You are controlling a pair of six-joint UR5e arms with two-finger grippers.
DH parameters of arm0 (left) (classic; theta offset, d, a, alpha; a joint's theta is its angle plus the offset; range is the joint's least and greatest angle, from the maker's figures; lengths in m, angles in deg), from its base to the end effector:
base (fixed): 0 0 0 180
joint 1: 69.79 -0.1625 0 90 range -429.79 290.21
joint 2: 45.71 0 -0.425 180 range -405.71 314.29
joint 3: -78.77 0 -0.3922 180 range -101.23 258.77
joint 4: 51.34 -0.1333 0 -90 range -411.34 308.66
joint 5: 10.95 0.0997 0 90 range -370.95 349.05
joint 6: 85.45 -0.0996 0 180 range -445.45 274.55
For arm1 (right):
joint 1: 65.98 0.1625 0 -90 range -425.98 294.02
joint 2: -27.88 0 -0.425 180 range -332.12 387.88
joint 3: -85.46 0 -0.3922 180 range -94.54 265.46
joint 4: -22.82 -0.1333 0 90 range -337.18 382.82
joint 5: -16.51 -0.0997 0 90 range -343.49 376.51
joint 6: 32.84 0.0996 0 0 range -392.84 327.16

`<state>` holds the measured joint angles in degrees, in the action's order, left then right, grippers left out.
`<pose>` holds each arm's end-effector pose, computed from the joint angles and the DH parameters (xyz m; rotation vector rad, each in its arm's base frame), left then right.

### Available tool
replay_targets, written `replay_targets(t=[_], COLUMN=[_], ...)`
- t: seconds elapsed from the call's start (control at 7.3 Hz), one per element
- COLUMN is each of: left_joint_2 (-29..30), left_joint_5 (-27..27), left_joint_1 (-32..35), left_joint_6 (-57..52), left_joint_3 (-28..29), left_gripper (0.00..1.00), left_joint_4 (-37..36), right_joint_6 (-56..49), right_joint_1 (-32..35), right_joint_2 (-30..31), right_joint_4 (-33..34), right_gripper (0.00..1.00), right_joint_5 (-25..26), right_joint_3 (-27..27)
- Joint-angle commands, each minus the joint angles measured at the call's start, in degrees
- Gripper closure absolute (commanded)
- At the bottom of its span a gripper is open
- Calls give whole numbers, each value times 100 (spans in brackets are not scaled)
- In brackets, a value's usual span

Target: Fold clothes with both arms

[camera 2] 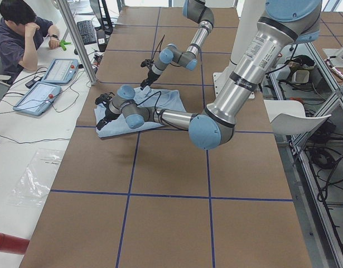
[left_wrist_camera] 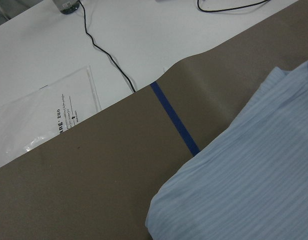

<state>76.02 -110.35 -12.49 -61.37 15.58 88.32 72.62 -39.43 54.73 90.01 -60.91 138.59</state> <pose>0.3078 -0.6962 0.4660 0.7655 0.5862 0.2168 -0.7086 -0.5273 0.1691 0.2953 -0.8522 0.7784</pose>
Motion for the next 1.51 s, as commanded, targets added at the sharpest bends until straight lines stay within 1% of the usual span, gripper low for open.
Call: replay_targets(t=[0.0,0.14,0.27,0.55,0.69,0.82,0.96,1.1,1.23,1.37], left_joint_2=[0,0,0,0,0,0,0,0,0,0], left_joint_5=[0,0,0,0,0,0,0,0,0,0], left_joint_1=[0,0,0,0,0,0,0,0,0,0], left_joint_6=[0,0,9,9,9,18,18,18,18,18], left_joint_3=[-1,-1,-1,-1,-1,-9,-9,-27,-36,-36], left_gripper=[0,0,0,0,0,0,0,0,0,0], left_joint_4=[0,0,0,0,0,0,9,9,9,9], right_joint_6=[-43,18,-60,-201,-228,-358,-360,-342,-342,-342], right_joint_1=[-27,-18,-18,-10,-18,-18,-36,-166,-333,-474], right_joint_2=[5,-21,-12,66,406,1045,1625,2319,3004,3437], right_joint_4=[154,154,154,180,320,756,891,893,901,893], right_gripper=[25,98,100,100,100,100,100,100,100,100], right_joint_5=[-1,-1,-10,-18,-36,-36,-10,34,234,445], right_joint_3=[23,66,110,346,827,1806,2512,3250,3945,4273])
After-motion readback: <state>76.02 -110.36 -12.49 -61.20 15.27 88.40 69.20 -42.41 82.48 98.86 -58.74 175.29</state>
